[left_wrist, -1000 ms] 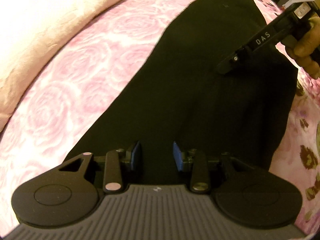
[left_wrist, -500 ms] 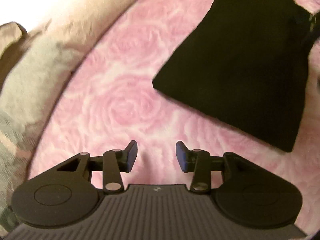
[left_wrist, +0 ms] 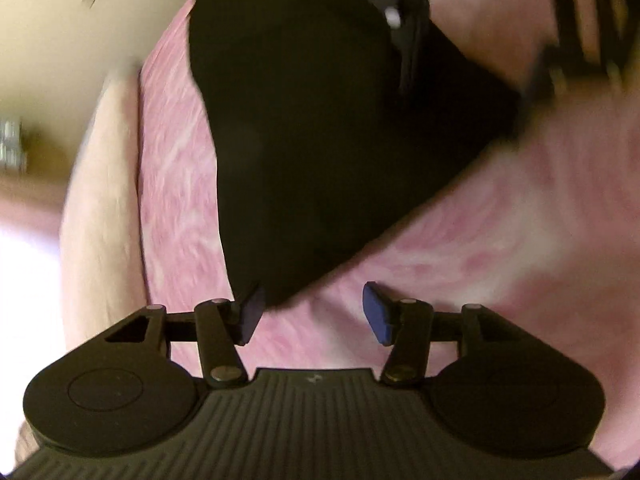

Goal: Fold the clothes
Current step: 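Open both grippers and release the folded trousers on the bed, then grasp the black trouser bundle edge with the left gripper while the right gripper grasps beside it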

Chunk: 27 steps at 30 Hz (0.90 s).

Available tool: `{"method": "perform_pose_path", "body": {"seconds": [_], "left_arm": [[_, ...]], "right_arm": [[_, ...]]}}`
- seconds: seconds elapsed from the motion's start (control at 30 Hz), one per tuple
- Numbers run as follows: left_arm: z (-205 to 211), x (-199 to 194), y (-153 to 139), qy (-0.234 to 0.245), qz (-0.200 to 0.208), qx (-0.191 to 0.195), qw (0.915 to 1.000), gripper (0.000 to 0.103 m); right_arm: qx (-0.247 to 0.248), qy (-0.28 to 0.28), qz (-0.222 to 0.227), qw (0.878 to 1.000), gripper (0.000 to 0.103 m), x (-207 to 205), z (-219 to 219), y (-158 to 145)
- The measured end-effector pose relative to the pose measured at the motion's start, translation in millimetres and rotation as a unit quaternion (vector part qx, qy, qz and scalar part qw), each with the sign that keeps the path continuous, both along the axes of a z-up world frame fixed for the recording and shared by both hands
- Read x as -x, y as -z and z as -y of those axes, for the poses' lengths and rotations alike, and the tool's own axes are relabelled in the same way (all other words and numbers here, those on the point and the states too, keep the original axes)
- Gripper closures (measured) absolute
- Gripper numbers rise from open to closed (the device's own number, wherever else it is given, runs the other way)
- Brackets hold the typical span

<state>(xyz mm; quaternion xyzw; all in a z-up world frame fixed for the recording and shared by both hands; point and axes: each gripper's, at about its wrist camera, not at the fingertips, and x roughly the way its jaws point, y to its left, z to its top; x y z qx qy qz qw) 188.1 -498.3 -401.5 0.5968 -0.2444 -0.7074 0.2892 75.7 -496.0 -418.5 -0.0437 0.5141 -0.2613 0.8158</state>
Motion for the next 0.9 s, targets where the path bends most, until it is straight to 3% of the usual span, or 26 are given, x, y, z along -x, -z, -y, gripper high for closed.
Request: {"method": "perform_pose_path", "body": {"seconds": [0.07, 0.2, 0.33, 0.4, 0.43, 0.47, 0.6, 0.77, 0.8, 0.87, 0.9], "left_arm": [[0.8, 0.8, 11.6, 0.057, 0.033, 0.022, 0.9976, 0.051], [4.7, 2.2, 32.8, 0.158, 0.091, 0.060, 0.9814, 0.062], [23.0, 3.8, 25.8, 0.142, 0.075, 0.018, 0.9868, 0.076], [28.4, 4.6, 20.9, 0.128, 0.062, 0.000, 0.9898, 0.083], [31.3, 5.1, 17.5, 0.118, 0.053, -0.010, 0.9915, 0.085], [34.6, 5.8, 12.4, 0.104, 0.040, -0.022, 0.9935, 0.088], [49.8, 9.1, -6.7, 0.049, -0.011, -0.072, 0.9962, 0.090], [67.7, 7.7, -18.9, 0.018, -0.037, -0.111, 0.9930, 0.090], [68.9, 7.9, -20.4, 0.017, -0.036, -0.112, 0.9929, 0.090], [71.2, 8.2, -23.5, 0.013, -0.034, -0.115, 0.9927, 0.090], [72.0, 9.0, -25.6, 0.012, -0.033, -0.115, 0.9928, 0.090]], "right_arm": [[-0.008, 0.007, 0.007, 1.000, 0.077, 8.4, 0.2, -5.3], [-0.042, 0.025, 0.017, 0.999, 0.078, 13.3, 9.7, -15.6], [-0.050, 0.031, 0.028, 0.998, 0.077, 12.4, 11.1, -28.2], [-0.034, 0.026, 0.033, 0.999, 0.063, 15.8, 3.1, -33.7], [-0.024, 0.024, 0.035, 0.999, 0.038, 16.7, -2.2, -34.5], [-0.012, 0.022, 0.037, 0.999, 0.028, 17.9, -8.7, -34.8], [0.002, -0.007, 0.022, 1.000, 0.028, 11.1, -23.4, -19.8], [0.087, -0.030, -0.013, 0.996, 0.028, 5.6, -19.0, 5.5], [0.087, -0.030, -0.008, 0.996, 0.030, 8.3, -16.1, 4.5], [0.082, -0.030, 0.004, 0.996, 0.068, 13.9, -10.9, 1.1], [0.075, -0.029, 0.012, 0.997, 0.071, 17.3, -9.4, -4.2]]}}
